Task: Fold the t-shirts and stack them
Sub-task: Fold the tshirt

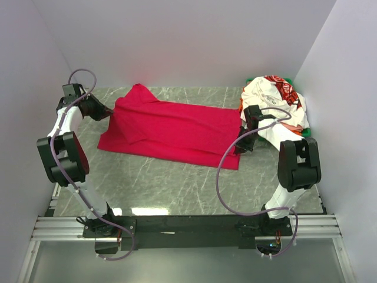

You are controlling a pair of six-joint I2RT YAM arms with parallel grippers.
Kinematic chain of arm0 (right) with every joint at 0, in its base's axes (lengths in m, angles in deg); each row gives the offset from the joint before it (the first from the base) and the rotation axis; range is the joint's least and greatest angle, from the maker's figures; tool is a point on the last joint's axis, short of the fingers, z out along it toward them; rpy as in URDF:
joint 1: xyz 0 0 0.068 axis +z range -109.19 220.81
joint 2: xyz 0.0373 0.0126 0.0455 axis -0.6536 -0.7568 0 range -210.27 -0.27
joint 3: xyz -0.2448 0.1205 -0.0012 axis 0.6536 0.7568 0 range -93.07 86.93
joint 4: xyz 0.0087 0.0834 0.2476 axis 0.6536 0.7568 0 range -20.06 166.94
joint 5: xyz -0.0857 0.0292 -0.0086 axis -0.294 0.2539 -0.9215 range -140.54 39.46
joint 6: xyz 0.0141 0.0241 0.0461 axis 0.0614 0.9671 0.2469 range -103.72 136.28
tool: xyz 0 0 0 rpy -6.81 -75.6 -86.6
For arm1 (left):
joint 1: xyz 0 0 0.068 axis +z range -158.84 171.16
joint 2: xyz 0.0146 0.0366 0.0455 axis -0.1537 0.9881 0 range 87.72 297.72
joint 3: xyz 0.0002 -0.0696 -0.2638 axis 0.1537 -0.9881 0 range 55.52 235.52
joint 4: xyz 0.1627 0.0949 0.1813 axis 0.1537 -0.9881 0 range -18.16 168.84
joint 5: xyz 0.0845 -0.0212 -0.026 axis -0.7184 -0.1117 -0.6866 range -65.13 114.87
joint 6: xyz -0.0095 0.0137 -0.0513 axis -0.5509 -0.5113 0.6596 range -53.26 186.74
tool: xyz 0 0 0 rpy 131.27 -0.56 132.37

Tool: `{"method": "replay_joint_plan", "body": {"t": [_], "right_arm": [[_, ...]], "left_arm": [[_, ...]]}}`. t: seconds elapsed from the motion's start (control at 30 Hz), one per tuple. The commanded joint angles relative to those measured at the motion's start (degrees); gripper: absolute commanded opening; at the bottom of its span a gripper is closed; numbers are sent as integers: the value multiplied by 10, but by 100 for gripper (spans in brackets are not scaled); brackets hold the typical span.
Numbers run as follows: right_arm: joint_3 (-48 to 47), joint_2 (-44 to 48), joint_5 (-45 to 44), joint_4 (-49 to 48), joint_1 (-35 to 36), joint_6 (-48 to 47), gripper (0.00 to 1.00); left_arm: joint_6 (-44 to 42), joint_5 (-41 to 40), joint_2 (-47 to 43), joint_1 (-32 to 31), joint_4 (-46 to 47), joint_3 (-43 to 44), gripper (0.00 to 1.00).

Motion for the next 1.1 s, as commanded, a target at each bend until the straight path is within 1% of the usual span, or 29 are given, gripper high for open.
{"method": "replay_joint_plan", "body": {"t": [0.0, 0.37, 0.73, 0.9, 1.07], "right_arm": [[-17, 12, -16, -8, -8, 9, 0], [-8, 18, -22, -8, -11, 20, 0], [-20, 12, -27, 3, -11, 23, 0], [-23, 8, -27, 4, -12, 23, 0], [-28, -4, -25, 0, -12, 24, 0]], "left_arm": [[0, -8, -8, -2, 7, 18, 1], [-10, -18, -24, 3, -7, 13, 1], [-17, -25, -54, 28, -16, -9, 1], [-22, -15, -53, 35, -21, -13, 1], [-13, 16, -30, 35, -2, -26, 1]]}}
